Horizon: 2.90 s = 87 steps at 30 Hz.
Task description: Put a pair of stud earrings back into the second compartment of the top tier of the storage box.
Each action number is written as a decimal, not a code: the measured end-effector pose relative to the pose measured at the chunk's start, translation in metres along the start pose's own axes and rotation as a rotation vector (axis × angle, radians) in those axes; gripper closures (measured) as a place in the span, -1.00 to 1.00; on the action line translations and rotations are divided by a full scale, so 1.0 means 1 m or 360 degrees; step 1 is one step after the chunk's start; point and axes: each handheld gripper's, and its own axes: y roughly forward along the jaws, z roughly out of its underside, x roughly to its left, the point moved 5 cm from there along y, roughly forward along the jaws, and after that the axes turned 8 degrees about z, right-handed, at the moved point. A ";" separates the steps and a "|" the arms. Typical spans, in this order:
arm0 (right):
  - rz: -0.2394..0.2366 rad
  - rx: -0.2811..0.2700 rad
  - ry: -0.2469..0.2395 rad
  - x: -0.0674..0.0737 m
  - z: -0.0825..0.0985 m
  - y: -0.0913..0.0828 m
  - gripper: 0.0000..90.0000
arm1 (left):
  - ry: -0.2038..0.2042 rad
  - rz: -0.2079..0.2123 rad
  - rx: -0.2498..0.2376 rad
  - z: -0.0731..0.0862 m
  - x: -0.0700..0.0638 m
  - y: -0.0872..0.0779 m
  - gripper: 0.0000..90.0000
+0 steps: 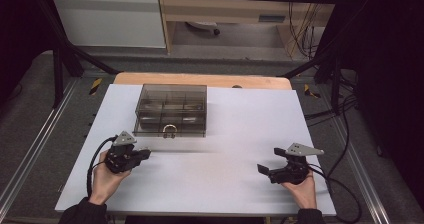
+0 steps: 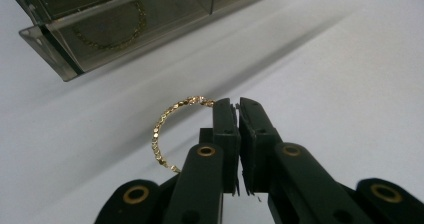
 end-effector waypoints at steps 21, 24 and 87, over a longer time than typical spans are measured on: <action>-0.0001 0.0001 0.0000 0.000 0.000 0.000 -0.99 | 0.0023 0.0020 -0.0103 -0.027 -0.011 -0.027 0.91; -0.0001 -0.0001 -0.0002 0.000 0.000 0.000 -0.99 | 0.0028 0.0022 -0.0106 -0.031 -0.011 -0.029 0.91; -0.0001 0.0006 -0.0010 0.000 0.000 0.000 -0.99 | 0.0063 -0.0016 -0.0025 -0.103 -0.004 0.052 0.90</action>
